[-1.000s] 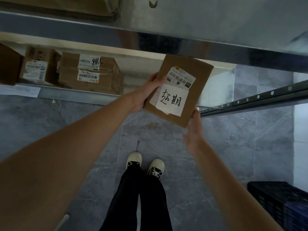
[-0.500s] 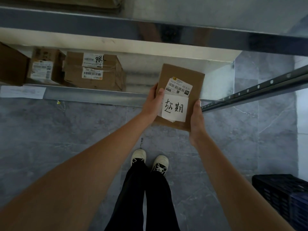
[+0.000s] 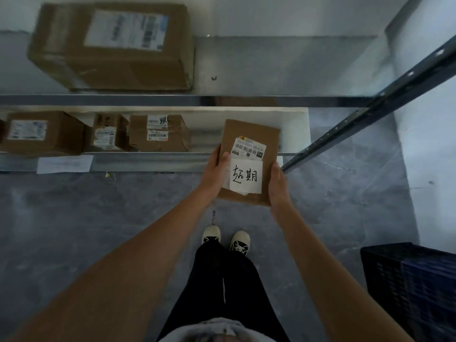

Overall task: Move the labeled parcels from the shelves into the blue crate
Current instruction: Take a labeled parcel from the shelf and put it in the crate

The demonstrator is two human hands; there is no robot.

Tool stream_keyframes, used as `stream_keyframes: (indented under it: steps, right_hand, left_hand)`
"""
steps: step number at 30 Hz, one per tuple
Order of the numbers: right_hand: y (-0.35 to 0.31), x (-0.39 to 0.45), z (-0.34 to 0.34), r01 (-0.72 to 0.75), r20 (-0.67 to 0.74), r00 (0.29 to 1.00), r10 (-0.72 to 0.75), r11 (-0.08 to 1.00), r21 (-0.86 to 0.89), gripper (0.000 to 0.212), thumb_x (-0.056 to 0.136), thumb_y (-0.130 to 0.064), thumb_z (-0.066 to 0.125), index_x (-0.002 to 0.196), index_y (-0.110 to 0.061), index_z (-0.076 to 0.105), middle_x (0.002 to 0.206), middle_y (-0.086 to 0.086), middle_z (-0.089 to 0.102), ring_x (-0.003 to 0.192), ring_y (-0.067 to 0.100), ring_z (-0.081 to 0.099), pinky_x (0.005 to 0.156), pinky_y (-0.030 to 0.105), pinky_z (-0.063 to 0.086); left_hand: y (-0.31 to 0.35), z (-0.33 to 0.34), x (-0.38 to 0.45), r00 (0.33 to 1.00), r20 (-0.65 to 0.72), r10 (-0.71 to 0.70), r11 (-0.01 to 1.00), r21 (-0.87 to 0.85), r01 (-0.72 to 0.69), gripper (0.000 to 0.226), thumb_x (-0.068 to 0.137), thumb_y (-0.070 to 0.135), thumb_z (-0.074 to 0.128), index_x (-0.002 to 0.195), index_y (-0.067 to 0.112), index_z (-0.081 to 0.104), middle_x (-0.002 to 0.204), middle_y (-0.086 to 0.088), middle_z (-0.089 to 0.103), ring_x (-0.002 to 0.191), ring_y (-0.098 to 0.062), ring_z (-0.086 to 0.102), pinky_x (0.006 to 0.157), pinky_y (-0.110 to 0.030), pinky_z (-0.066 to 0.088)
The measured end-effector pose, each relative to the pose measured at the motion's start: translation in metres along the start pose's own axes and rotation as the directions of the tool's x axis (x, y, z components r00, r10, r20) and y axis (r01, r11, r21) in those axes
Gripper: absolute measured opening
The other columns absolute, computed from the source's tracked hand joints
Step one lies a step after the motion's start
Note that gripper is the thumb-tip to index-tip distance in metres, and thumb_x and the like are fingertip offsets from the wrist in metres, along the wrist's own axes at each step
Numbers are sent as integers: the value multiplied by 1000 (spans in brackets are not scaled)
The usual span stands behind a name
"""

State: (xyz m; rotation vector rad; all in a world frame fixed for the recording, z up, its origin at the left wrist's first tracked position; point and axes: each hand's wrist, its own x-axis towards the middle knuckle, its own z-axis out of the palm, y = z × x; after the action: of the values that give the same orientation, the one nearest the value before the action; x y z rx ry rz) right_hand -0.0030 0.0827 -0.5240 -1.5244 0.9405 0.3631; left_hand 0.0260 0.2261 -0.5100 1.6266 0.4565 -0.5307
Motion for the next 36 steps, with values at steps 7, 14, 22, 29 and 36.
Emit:
stream_keyframes:
  steps: [7, 14, 22, 29, 36]
  right_hand:
    - [-22, -54, -32, 91, -18, 996, -90, 995, 30, 42, 101, -50, 30, 106, -22, 61, 107, 10, 69, 99, 25, 65, 93, 49, 52]
    - [-53, -93, -74, 118, -95, 990, -107, 987, 113, 42, 102, -45, 33, 118, -17, 60, 104, 8, 70, 98, 24, 66, 91, 46, 53]
    - [-79, -120, -106, 190, -284, 948, -140, 970, 154, 36, 104, -40, 31, 111, -18, 59, 108, 9, 67, 99, 23, 62, 91, 40, 49]
    - [-75, -152, -115, 195, -415, 903, -108, 965, 173, 47, 102, -46, 31, 132, -20, 56, 123, 6, 63, 115, 26, 57, 104, 48, 42]
    - [-64, -182, -130, 211, -502, 863, -59, 944, 253, 46, 101, -47, 32, 131, -21, 56, 118, 4, 66, 110, 24, 60, 101, 45, 45]
  left_hand:
    - [42, 7, -57, 992, 59, 115, 989, 81, -120, 48, 100, 41, 40, 142, 19, 40, 123, -5, 63, 105, -22, 64, 79, -24, 56]
    - [83, 27, -82, 978, 151, 146, 973, 158, -170, 40, 100, 38, 43, 136, 22, 48, 121, -4, 65, 107, -23, 64, 91, -40, 53]
    - [126, 52, -86, 930, 295, 222, 938, 195, -285, 48, 96, 44, 48, 140, 25, 45, 127, -2, 63, 111, -19, 61, 100, -46, 47]
    - [139, 65, -107, 871, 390, 299, 872, 258, -415, 40, 100, 37, 44, 137, 22, 49, 117, 3, 64, 92, -8, 57, 65, -11, 40]
    - [144, 82, -133, 804, 489, 340, 810, 283, -514, 40, 101, 35, 43, 138, 21, 48, 124, -3, 63, 96, -8, 54, 65, -12, 38]
